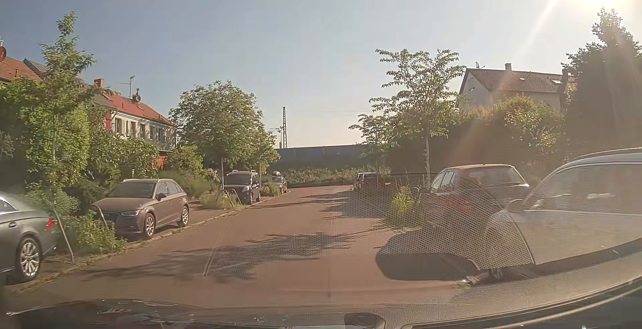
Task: Follow the waypoints while adhering to traffic rules and regulations
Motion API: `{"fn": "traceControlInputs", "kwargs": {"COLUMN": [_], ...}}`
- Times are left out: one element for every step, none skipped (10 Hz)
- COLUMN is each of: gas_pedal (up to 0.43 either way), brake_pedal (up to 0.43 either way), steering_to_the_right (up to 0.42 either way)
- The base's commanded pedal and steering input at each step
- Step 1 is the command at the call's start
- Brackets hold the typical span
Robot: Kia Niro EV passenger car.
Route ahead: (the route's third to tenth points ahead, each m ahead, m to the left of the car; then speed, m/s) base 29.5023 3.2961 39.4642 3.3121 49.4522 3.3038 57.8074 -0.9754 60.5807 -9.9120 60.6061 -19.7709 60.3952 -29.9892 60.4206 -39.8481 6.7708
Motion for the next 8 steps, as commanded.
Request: {"fn": "traceControlInputs", "kwargs": {"gas_pedal": [0.079, 0.079, 0.079, 0.079, 0.079, 0.079, 0.079, 0.079], "brake_pedal": [0.000, 0.000, 0.000, 0.000, 0.000, 0.000, 0.000, 0.000], "steering_to_the_right": [-0.001, -0.001, -0.001, -0.001, -0.002, -0.002, -0.002, -0.002]}}
